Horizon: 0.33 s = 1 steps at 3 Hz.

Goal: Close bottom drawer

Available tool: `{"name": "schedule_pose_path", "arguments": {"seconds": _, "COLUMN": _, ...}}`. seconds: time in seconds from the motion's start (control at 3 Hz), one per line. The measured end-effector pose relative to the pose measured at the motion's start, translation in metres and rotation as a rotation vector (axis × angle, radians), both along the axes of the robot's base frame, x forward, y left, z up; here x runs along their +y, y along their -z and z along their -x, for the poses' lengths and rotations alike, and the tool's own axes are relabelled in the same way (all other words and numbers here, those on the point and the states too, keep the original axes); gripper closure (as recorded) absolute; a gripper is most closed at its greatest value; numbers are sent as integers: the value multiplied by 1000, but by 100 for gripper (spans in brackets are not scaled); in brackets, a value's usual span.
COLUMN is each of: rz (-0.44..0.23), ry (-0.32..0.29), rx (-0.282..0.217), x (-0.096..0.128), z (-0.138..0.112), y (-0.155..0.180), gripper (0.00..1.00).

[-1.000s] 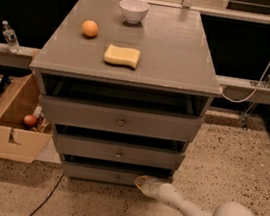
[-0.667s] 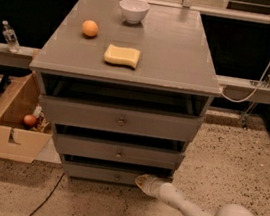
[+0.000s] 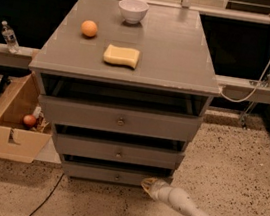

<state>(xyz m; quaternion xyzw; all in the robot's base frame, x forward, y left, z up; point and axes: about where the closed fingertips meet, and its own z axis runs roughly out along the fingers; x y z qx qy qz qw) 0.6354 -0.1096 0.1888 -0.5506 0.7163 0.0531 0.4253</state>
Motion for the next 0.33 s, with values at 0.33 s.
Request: {"name": "schedule_pose_path", "arguments": {"seconds": 0.33, "rz": -29, "ry": -9, "rx": 52, "x": -25, "z": 38, "y": -15, "gripper": 100}}
